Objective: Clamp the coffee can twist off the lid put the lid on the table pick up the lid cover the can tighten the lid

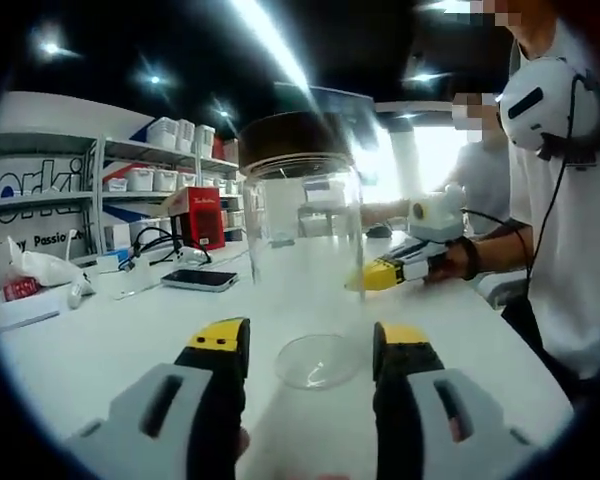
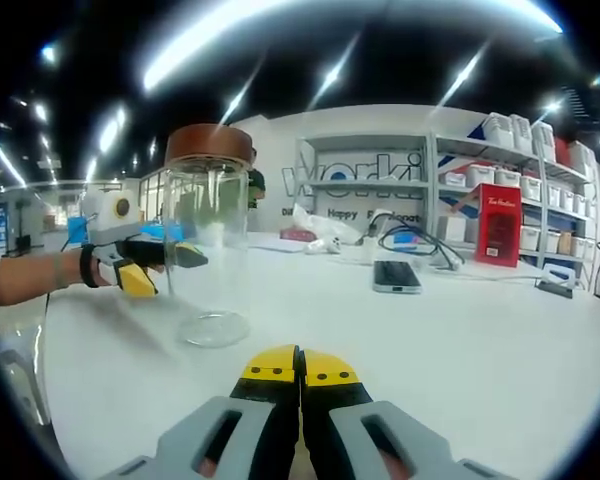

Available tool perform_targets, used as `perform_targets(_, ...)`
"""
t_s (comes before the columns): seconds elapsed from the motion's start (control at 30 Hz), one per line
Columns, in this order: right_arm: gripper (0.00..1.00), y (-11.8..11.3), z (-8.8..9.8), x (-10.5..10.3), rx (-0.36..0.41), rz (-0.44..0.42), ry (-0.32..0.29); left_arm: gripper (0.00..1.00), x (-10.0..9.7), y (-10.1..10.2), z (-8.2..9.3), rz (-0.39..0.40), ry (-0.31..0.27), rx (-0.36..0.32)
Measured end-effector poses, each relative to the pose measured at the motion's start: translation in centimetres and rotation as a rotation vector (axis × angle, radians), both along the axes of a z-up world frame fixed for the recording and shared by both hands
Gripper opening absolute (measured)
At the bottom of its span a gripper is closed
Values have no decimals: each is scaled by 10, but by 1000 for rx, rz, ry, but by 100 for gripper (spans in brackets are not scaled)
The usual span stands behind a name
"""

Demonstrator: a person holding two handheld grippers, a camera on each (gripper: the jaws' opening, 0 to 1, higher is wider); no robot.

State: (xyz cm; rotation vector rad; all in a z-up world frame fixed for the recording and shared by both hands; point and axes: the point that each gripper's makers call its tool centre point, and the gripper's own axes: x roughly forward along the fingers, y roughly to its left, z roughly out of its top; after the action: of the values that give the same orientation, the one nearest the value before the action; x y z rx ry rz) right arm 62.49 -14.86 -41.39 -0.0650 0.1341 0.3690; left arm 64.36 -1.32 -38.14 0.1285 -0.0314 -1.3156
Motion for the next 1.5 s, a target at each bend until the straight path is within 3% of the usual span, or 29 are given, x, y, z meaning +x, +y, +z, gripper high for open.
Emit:
perform_targets(0.37,0,0,0,0,-4,-1,-3,45,-1,-11,-5,-43,53,8)
perform_targets(1.03,0,0,-2,0,-16,-2,0,47,10,-23,0,-74,78,-18)
perform_targets(1.5,0,0,0,0,-5,0,-1,46,7,-33,-7,-98,104,-9)
